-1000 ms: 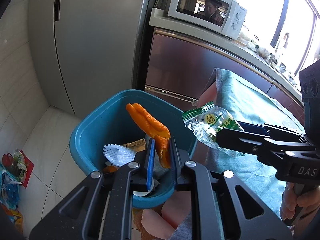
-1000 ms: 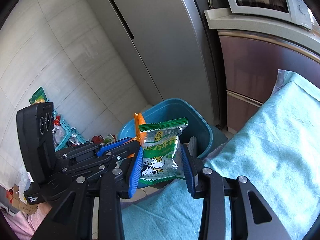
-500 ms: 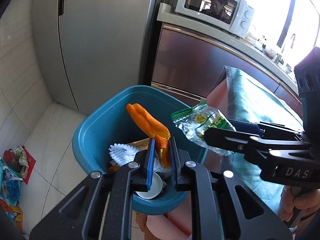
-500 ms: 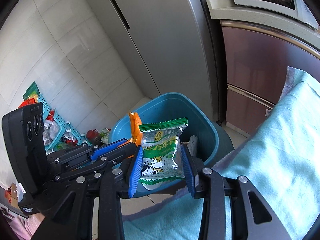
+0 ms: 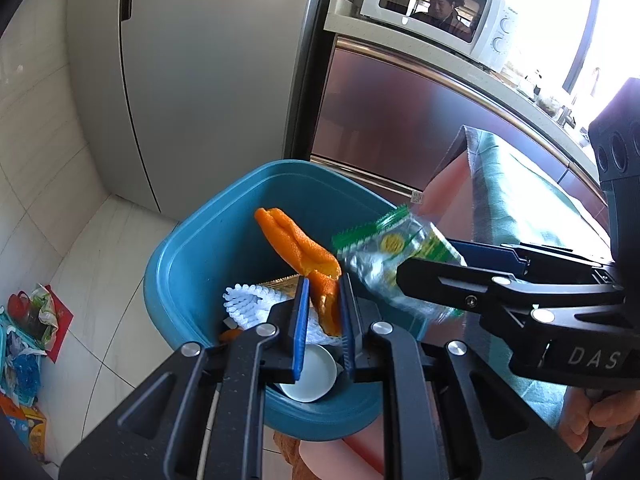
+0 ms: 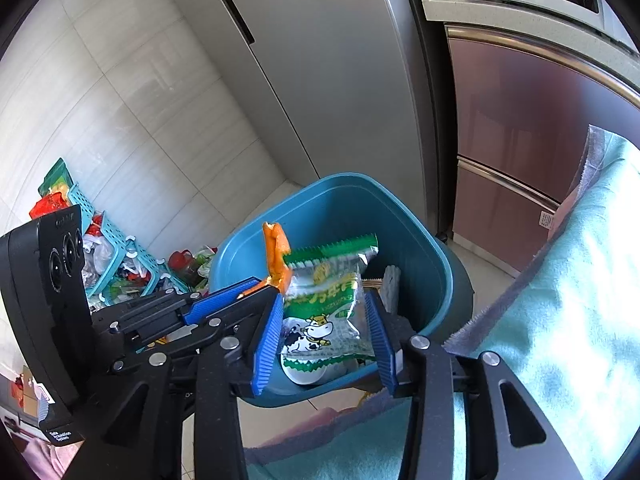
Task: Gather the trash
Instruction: 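Open both grippers over the teal bin to drop peel and wrapper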
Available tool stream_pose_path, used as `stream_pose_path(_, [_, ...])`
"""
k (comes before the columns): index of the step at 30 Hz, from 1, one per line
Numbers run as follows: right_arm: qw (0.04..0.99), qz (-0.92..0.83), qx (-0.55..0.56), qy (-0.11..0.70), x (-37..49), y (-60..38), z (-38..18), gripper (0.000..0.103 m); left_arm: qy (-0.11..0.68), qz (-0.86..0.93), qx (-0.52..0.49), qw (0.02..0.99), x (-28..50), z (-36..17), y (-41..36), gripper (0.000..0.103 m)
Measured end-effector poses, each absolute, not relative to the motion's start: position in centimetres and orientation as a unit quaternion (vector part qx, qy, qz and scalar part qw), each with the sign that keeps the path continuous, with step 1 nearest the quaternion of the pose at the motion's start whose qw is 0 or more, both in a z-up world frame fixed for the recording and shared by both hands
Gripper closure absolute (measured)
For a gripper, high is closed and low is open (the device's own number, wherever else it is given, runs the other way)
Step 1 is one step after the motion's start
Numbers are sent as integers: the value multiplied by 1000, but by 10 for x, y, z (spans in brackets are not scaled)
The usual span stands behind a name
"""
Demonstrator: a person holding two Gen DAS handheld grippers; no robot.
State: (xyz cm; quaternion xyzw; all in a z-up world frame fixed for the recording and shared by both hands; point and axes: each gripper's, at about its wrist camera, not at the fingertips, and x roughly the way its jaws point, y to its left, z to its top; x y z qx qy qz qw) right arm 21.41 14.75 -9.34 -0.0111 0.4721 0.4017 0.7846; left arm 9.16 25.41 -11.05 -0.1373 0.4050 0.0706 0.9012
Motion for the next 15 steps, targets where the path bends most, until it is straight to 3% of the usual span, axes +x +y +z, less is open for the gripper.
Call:
stream_pose_path(7, [786,398,-6,474,216,145,-93,62,401,72,-136,903,92,-113,254,87])
stream_pose_path(15, [791,396,11,466,212,131,-90,62,395,77,-140,905,87,-112,256,68])
